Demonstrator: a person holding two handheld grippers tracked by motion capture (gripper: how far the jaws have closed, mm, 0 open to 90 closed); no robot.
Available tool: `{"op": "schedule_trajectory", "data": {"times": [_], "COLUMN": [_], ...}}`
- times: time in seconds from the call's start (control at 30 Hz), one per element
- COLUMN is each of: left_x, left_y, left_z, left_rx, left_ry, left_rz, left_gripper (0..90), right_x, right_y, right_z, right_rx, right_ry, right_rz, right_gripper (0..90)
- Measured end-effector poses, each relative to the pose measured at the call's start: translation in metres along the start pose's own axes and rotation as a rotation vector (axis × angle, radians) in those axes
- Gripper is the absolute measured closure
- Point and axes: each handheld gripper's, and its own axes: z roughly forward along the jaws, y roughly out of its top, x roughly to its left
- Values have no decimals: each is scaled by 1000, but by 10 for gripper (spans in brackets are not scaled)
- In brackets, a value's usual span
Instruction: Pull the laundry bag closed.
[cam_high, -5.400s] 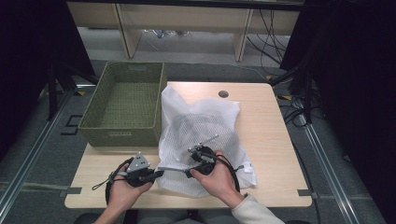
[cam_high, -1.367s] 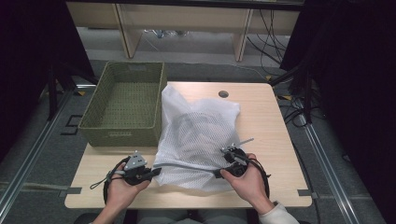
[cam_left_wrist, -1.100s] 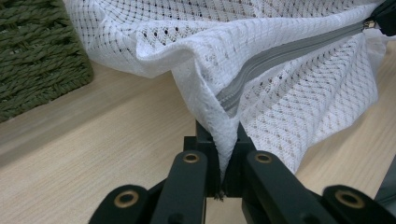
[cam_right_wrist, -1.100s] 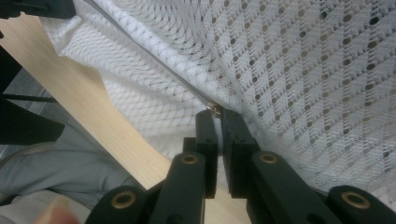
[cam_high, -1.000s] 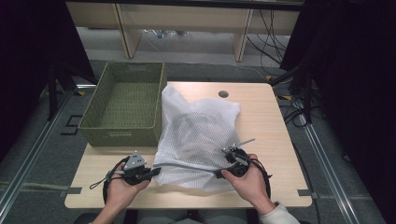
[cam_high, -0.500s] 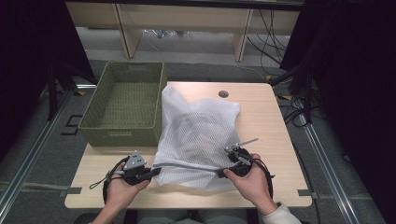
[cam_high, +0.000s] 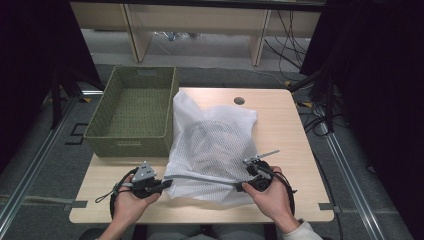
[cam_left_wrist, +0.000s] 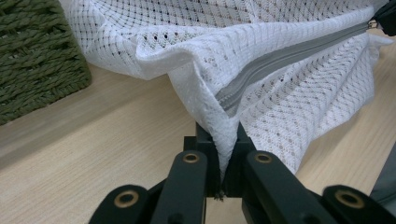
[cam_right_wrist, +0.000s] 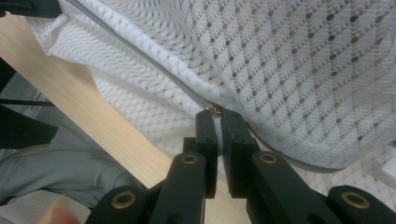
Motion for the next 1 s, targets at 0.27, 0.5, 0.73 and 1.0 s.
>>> {"op": "schedule_trajectory", "data": {"times": [0.27, 0.5, 0.73, 1.0], "left_x": [2, 3, 3, 4], "left_y": [0, 1, 0, 0], "left_z": [-1, -2, -1, -1], "left_rx": [7, 20, 0, 9], "left_ry": [7, -2, 3, 11], "left_rz": [-6, 5, 4, 3], "left_gripper": [883, 883, 883, 883], "right_x": [-4, -7, -12, -17], "right_y": [-3, -7, -8, -11], "right_z": [-4, -7, -9, -13], "right_rx": [-7, -6, -13, -21], "right_ry": [-16, -19, -23, -28], "right_rz": [12, 44, 31, 39], "right_gripper": [871, 871, 871, 871]}}
